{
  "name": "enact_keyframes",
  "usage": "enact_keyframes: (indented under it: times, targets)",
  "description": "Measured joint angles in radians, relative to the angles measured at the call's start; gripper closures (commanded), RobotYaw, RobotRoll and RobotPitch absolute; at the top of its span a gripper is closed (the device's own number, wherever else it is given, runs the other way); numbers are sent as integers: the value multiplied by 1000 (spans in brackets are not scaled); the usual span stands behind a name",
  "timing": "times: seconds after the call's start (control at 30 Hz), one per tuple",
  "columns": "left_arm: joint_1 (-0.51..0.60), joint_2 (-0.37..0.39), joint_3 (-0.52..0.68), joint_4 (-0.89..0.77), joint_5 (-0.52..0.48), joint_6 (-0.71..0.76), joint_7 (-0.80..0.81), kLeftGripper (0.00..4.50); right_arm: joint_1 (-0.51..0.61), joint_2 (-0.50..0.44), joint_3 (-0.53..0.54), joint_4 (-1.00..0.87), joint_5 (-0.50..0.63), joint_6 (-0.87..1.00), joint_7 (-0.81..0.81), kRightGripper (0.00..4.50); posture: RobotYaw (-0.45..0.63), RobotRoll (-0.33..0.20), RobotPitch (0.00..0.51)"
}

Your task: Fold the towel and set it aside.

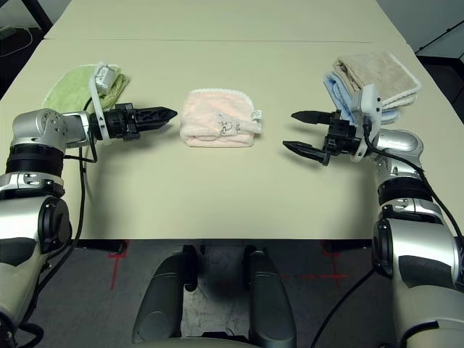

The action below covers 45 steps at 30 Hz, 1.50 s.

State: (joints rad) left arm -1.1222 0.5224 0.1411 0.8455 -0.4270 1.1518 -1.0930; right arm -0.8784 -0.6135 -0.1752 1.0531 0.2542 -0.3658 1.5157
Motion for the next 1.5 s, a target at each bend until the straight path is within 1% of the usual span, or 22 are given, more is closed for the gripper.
enact_keyframes:
  times: [0.23,0.4,0.5,0.77,1.03,1.13,1.47,1.5]
  targets:
    - [-48,-46,-10,123,22,-71,30,50,0,6,0,-22,1,2,0,44,2,0,217]
    - [-71,-54,-67,186,80,-148,14,50,0,6,0,-30,1,5,-1,44,3,0,216]
    - [-86,-69,-77,205,99,-175,12,50,0,6,0,-31,1,5,-2,44,4,0,216]
    - [-131,-111,3,304,95,-208,77,50,0,10,4,-33,0,4,-5,44,0,0,214]
    - [-160,-138,32,313,94,-192,87,50,0,10,7,-33,-1,0,-13,44,-3,0,209]
    - [-161,-147,35,313,94,-190,85,636,0,10,7,-33,-1,-3,-14,0,-3,0,209]
    - [-161,-149,33,313,104,-177,74,4442,0,12,8,-33,-2,-14,-24,0,7,0,200]
    - [-161,-149,33,313,106,-175,73,4476,0,13,8,-33,-3,-15,-24,0,7,0,200]
